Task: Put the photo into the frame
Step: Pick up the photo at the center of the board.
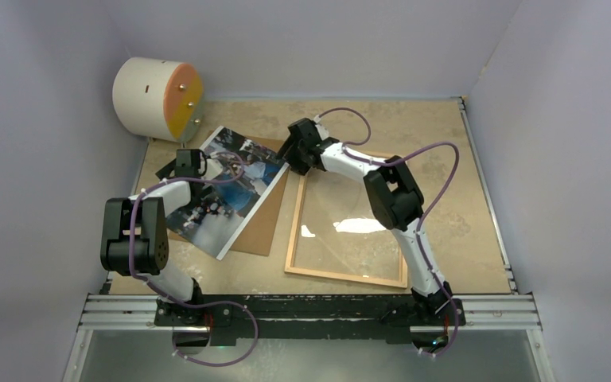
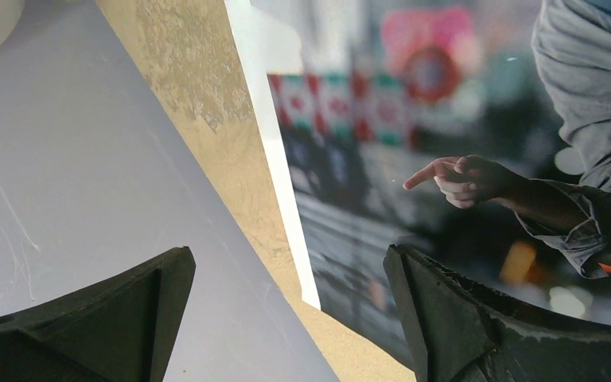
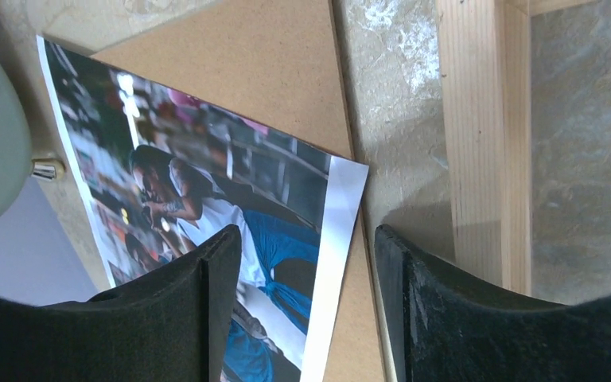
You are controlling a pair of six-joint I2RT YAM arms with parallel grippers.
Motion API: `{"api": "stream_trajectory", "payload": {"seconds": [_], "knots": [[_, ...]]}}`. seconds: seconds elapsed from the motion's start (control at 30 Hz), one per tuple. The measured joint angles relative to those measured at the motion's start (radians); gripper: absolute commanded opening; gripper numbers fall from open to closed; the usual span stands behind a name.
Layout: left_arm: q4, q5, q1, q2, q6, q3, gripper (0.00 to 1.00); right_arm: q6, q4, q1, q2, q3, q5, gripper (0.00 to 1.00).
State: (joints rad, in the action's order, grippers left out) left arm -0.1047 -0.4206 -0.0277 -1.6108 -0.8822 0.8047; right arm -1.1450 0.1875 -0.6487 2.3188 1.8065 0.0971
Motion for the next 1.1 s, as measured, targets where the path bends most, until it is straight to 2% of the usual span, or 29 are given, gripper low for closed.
{"api": "stream_trajectory", "payload": {"seconds": [0.27,0.57,1.1], "knots": [[0.006,-0.001,0.004,0.000,-0.004,-0.004,1.00,-0.006,-0.020,0.000,0.007,0.003,0.037,0.61],[0.031,-0.018,0.016,0.000,-0.027,-0.021,1.00,0.013,-0.248,0.000,-0.020,-0.127,0.067,0.56],[0.080,-0.058,0.044,0.000,-0.056,-0.051,1.00,0.086,-0.367,-0.018,-0.054,-0.146,0.069,0.54]]}}
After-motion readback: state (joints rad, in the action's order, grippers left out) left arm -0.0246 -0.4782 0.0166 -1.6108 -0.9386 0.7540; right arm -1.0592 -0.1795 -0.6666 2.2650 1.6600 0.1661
